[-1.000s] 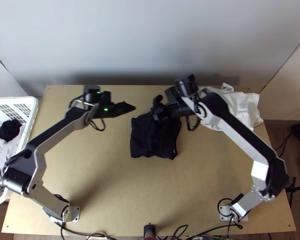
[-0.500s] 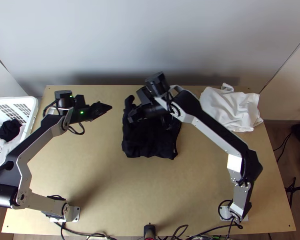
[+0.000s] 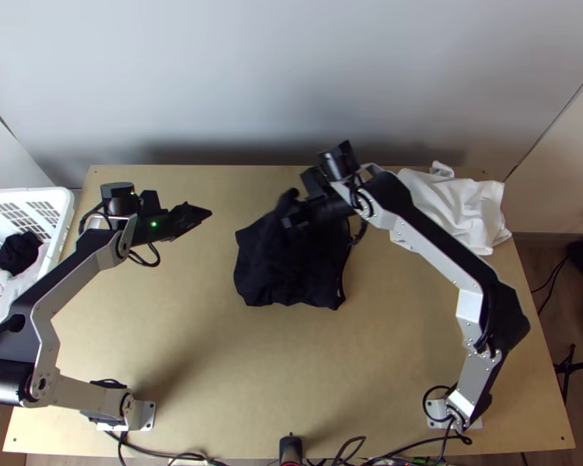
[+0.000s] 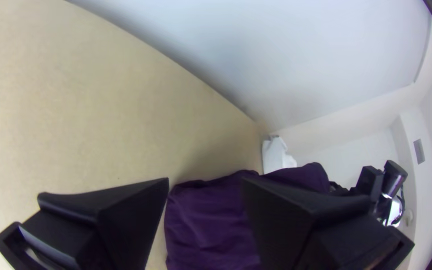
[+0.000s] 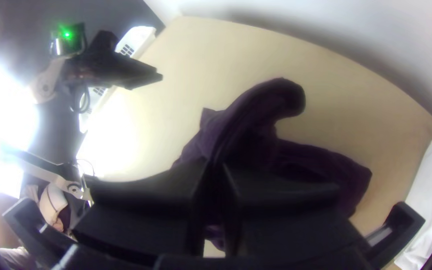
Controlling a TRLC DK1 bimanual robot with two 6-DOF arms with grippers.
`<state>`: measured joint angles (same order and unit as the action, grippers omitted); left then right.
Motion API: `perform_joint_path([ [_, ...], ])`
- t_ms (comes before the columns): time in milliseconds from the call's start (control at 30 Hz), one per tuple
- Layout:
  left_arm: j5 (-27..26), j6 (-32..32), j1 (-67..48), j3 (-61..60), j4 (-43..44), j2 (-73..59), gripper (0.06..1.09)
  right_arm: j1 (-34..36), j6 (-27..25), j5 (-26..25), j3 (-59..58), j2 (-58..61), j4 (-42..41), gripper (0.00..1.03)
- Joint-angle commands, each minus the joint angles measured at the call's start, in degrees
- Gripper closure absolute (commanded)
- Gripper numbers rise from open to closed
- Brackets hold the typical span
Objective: Fold the t-shirt
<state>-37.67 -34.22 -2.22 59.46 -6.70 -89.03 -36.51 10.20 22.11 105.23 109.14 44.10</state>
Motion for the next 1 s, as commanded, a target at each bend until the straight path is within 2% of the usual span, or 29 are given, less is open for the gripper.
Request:
perform_joint_path([
  [0, -0.03, -0.24, -0.68, -0.58, 1.07, -0.17, 0.37, 6.63, -2.37, 0.04, -10.31, -2.09, -2.79, 1.00],
  [400, -0.91, -0.76, -0.59, -0.49, 0.55, 1.32, 0.37, 13.40, -4.92, -0.14, -23.67, -0.25, -8.06, 1.00],
  [700, -0.91, -1.82, -2.88, -0.22, 0.55, 1.93, 0.37, 18.14, -5.01, -2.95, -27.71, 3.36, -10.17, 1.00],
  [733, -0.91, -1.99, -3.05, -0.14, 0.55, 2.02, 0.37, 18.32, -4.92, -2.95, -27.80, 3.45, -10.08, 0.89],
  [767, -0.83, -2.17, -3.32, -0.05, 0.55, 2.11, 0.37, 18.49, -4.83, -2.95, -27.80, 3.27, -9.82, 0.61],
  [800, -0.91, -2.26, -3.49, 0.13, 0.46, 2.29, 0.37, 18.49, -4.83, -2.95, -27.71, 2.83, -9.29, 0.28],
  [833, -0.91, -2.35, -3.67, 0.22, 0.46, 2.46, 0.37, 18.41, -4.83, -2.95, -27.53, 2.21, -8.59, 0.03],
  [967, -0.91, -2.61, -4.37, 0.66, 0.11, 3.17, 0.37, 17.70, -4.83, -2.95, -27.27, -3.59, -6.74, 0.04],
])
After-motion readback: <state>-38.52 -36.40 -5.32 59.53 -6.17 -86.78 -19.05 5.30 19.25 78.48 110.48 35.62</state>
